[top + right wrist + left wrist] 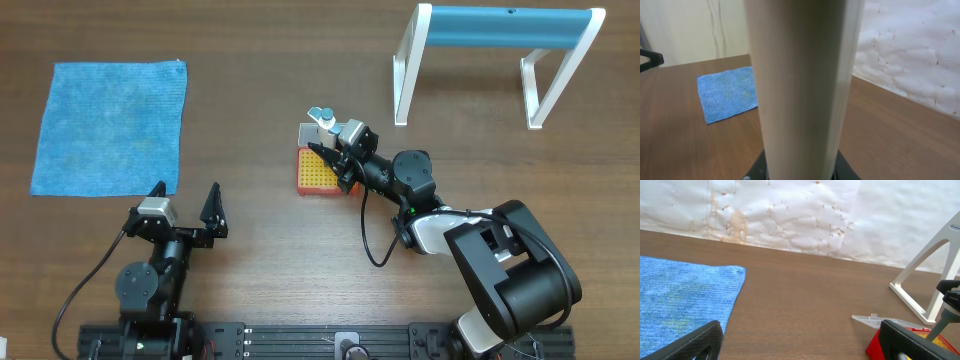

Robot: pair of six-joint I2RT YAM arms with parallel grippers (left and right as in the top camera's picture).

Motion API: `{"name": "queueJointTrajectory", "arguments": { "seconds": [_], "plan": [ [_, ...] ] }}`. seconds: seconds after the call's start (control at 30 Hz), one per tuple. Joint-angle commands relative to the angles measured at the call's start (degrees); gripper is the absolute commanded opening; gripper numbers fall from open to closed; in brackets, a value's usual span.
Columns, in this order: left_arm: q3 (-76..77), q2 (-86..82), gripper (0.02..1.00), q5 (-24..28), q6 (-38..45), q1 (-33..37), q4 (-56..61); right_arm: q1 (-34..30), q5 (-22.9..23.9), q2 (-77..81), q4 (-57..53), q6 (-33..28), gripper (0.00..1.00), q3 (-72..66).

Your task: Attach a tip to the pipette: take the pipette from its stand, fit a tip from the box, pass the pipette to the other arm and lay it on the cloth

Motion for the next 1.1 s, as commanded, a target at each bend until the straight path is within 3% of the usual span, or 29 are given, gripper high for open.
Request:
{"name": "queueJointTrajectory", "arguments": {
  "seconds": [0.03,0.33,0.47,0.67,0.83,0.9,1.0,1.1],
  "plan": [
    [-0.15,-0.31,0.998,-0.22,0.48,0.09,-0.28,-0.02,-0.35,3.96,-0.96,0.39,0.08,-0.35],
    [-0.15,-0.31,0.996,-0.22,0.48,0.09,-0.28,-0.02,-0.33,4.92,-1.01,0.37,0.08,-2.34],
    [-0.15,-0.31,0.996,-0.22,0.48,0.09,-0.28,-0.02,-0.35,4.13,5.46,0.57,0.08,-1.27],
    [-0.15,-0.31,0.996,-0.22,0.48,0.09,-0.28,-0.02,-0.39,-4.35,1.09,2.58,0.082,2.71],
    [-0.15,-0.31,0.996,-0.22,0.5,0.09,-0.28,-0.02,-4.42,-15.47,-17.73,2.58,0.08,9.38],
    [-0.15,-0.31,0.996,-0.22,0.48,0.09,-0.31,-0.02,-4.85,-18.93,-28.11,2.58,0.082,13.42],
    [-0.15,-0.31,0.996,-0.22,0.5,0.09,-0.28,0.07,-4.83,-23.45,-54.34,2.58,0.08,25.31],
    [-0.15,-0.31,0.996,-0.22,0.48,0.09,-0.31,1.07,-4.85,-24.7,-64.61,4.02,0.08,31.47]
  ]
}}
